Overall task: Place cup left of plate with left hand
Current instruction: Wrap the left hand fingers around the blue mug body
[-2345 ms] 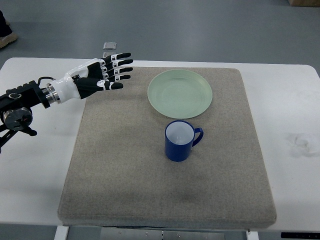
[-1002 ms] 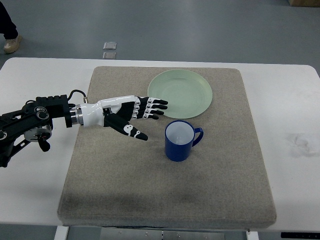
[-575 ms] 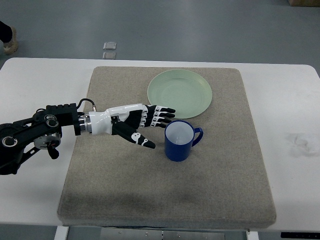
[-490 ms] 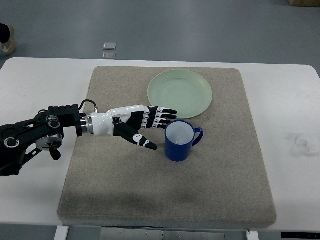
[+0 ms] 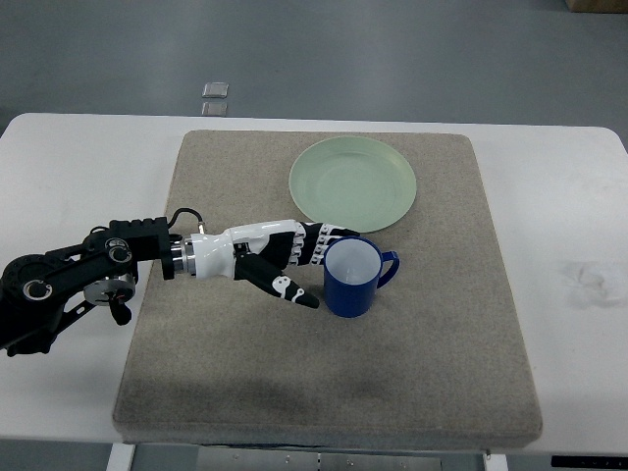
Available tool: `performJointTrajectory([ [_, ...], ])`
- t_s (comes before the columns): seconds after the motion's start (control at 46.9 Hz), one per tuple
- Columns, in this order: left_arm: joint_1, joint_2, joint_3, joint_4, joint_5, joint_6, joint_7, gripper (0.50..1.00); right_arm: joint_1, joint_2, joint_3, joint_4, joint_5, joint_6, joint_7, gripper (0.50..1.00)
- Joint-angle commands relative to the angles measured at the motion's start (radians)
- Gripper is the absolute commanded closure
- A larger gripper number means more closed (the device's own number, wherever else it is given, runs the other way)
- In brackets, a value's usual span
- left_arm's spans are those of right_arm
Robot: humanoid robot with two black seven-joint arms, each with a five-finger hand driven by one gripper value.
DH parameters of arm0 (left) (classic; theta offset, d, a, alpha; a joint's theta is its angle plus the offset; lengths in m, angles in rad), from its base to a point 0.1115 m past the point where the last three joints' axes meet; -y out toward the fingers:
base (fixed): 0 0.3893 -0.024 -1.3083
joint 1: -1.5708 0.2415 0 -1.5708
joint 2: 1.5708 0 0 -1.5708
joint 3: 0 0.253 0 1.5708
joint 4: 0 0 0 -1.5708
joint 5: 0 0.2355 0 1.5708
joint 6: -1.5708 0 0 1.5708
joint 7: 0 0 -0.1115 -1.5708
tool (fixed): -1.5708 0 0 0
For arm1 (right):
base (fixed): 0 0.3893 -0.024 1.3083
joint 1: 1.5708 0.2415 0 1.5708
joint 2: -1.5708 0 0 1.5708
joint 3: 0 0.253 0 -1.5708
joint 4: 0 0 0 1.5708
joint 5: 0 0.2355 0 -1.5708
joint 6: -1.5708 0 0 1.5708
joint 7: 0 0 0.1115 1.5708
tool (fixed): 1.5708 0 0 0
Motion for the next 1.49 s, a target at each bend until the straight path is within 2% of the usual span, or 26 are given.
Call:
performJointTrajectory([
  [0.0,-0.002,-0.009,0.0,0.001,0.003,0.0,0.001,0.508,0.0,0.0,0.0,0.0,0.0,0.0,0.0,0.568],
  [0.725,-0.005,-0.078,-0.002,0.083,0.001,0.0,0.002,0.508,0.0,0.0,0.0,0.0,0.0,0.0,0.0,0.568],
  [1.194,-0.011,-0.095,0.002,0.083,0.003,0.04,0.001,0.542,0.0,0.0,0.0,0.0,0.0,0.0,0.0,0.568],
  [1.471,-0.011,-0.104,0.002,0.083,0.003,0.04,0.004,0.542,0.0,0.0,0.0,0.0,0.0,0.0,0.0,0.568],
])
